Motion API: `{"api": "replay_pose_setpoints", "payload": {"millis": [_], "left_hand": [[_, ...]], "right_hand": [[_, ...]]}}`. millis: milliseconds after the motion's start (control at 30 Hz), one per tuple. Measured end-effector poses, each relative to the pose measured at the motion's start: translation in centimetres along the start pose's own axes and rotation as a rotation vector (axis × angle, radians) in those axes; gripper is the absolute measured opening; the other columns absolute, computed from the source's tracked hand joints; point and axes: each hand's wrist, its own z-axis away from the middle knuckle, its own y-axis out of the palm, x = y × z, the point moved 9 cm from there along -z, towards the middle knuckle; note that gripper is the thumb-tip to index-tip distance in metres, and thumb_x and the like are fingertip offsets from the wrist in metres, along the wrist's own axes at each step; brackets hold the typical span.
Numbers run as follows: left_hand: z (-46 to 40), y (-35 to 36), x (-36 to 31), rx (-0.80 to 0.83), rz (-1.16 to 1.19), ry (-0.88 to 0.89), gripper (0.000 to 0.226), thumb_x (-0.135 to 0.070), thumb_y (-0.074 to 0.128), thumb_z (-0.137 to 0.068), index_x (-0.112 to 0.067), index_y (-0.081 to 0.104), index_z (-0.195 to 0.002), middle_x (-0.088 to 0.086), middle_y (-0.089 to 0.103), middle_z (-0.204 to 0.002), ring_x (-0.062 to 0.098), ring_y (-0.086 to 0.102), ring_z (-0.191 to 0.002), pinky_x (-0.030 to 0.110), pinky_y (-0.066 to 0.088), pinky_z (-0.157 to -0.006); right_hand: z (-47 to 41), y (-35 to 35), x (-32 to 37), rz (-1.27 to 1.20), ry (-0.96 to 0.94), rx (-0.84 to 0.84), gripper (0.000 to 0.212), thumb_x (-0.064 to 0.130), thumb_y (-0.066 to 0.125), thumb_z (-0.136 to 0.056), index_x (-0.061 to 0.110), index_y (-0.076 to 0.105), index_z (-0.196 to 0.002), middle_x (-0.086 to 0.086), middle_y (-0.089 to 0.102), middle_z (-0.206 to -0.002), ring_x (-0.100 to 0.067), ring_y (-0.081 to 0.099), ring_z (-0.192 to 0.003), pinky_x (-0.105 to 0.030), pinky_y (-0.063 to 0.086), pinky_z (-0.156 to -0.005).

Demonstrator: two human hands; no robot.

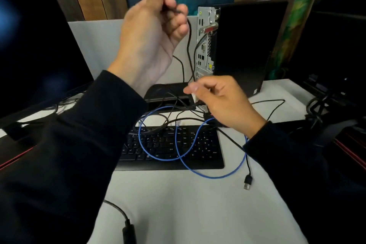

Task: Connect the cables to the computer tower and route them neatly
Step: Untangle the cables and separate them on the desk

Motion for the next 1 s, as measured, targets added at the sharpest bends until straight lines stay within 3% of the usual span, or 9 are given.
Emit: {"api": "replay_pose_setpoints", "payload": {"millis": [167, 300, 367, 467, 567, 667, 767, 867, 1000], "left_hand": [[-0.2, -1.7, 1.1, -0.011, 0.005, -0.05, 0.035, -0.035, 0.041, -0.11, -0.006, 0.058, -0.1, 0.013, 0.067, -0.084, 0.022, 0.073, -0.08, 0.024, 0.058, -0.069], [1.8, -1.9, 5.7, 0.141, -0.214, -0.152, 0.037, -0.039, 0.053, -0.104, -0.007, 0.058, -0.122, 0.013, 0.061, -0.107, 0.019, 0.072, -0.088, 0.027, 0.057, -0.073], [3.2, -1.2, 6.8, 0.246, -0.368, -0.075, 0.028, -0.037, 0.059, -0.099, -0.015, 0.067, -0.114, 0.004, 0.068, -0.101, 0.016, 0.07, -0.088, 0.029, 0.055, -0.072], [4.9, -0.7, 8.9, 0.383, -0.641, 0.044, 0.016, -0.027, 0.063, -0.1, -0.018, 0.071, -0.11, 0.003, 0.074, -0.091, 0.014, 0.068, -0.086, 0.028, 0.056, -0.076], [5.9, -1.0, 12.2, 0.461, -0.864, 0.049, 0.018, -0.032, 0.063, -0.1, -0.018, 0.075, -0.102, 0.006, 0.076, -0.092, 0.025, 0.071, -0.088, 0.047, 0.057, -0.087], [6.5, -2.1, 13.7, 0.45, -0.953, 0.045, 0.028, -0.031, 0.056, -0.105, -0.015, 0.077, -0.096, -0.005, 0.074, -0.09, 0.01, 0.07, -0.09, 0.033, 0.054, -0.085], [6.6, -3.8, 14.4, 0.366, -0.885, -0.024, 0.037, -0.036, 0.048, -0.107, -0.02, 0.076, -0.089, 0.003, 0.054, -0.066, 0.015, 0.054, -0.063, 0.028, 0.042, -0.068], [6.0, -4.2, 14.2, 0.234, -0.564, -0.187, 0.04, -0.034, 0.044, -0.109, -0.014, 0.071, -0.088, 0.002, 0.026, -0.055, 0.017, 0.022, -0.048, 0.036, 0.02, -0.052], [4.0, -2.8, 11.9, 0.213, -0.375, -0.262, 0.037, -0.031, 0.043, -0.11, -0.009, 0.065, -0.091, 0.002, 0.047, -0.056, 0.013, 0.036, -0.043, 0.033, 0.024, -0.05]], "right_hand": [[-0.5, -2.3, 0.5, 0.009, -0.059, -0.16, 0.018, 0.023, 0.06, -0.104, 0.025, 0.076, -0.111, 0.001, 0.074, -0.107, -0.017, 0.067, -0.105, -0.04, 0.053, -0.1], [-0.6, -3.5, 1.5, -0.025, -0.091, -0.234, 0.019, 0.026, 0.059, -0.103, 0.021, 0.077, -0.1, -0.018, 0.065, -0.09, -0.021, 0.056, -0.072, -0.038, 0.048, -0.069], [-0.7, -3.9, 2.2, -0.237, -0.079, -0.243, 0.021, 0.021, 0.055, -0.104, 0.01, 0.072, -0.099, -0.028, 0.063, -0.087, -0.023, 0.051, -0.06, -0.036, 0.045, -0.058], [-0.9, -5.1, 2.4, -0.612, 0.0, -0.31, 0.023, 0.017, 0.048, -0.107, 0.008, 0.064, -0.092, -0.01, 0.057, -0.071, -0.014, 0.055, -0.058, -0.026, 0.048, -0.054], [-1.2, -5.8, 1.4, -0.895, 0.1, -0.336, 0.027, 0.02, 0.045, -0.109, 0.012, 0.061, -0.089, -0.002, 0.058, -0.073, -0.009, 0.059, -0.062, -0.021, 0.051, -0.058], [-1.2, -6.7, -0.2, -0.998, 0.124, -0.403, 0.026, 0.02, 0.045, -0.109, 0.011, 0.061, -0.091, -0.002, 0.06, -0.074, -0.01, 0.062, -0.066, -0.021, 0.053, -0.063], [-1.0, -7.5, -2.8, -1.046, 0.164, -0.46, 0.02, 0.019, 0.046, -0.109, 0.008, 0.062, -0.102, -0.005, 0.061, -0.079, -0.013, 0.063, -0.071, -0.025, 0.055, -0.067], [-0.6, -4.9, -5.8, -0.851, 0.336, -0.298, 0.027, 0.022, 0.056, -0.103, 0.011, 0.064, -0.126, -0.004, 0.066, -0.089, -0.015, 0.06, -0.074, -0.028, 0.052, -0.068], [0.4, 1.2, -5.3, -0.526, 0.278, 0.193, 0.028, 0.038, 0.068, -0.091, 0.015, 0.074, -0.108, -0.008, 0.069, -0.096, -0.015, 0.048, -0.074, -0.029, 0.04, -0.066]]}}
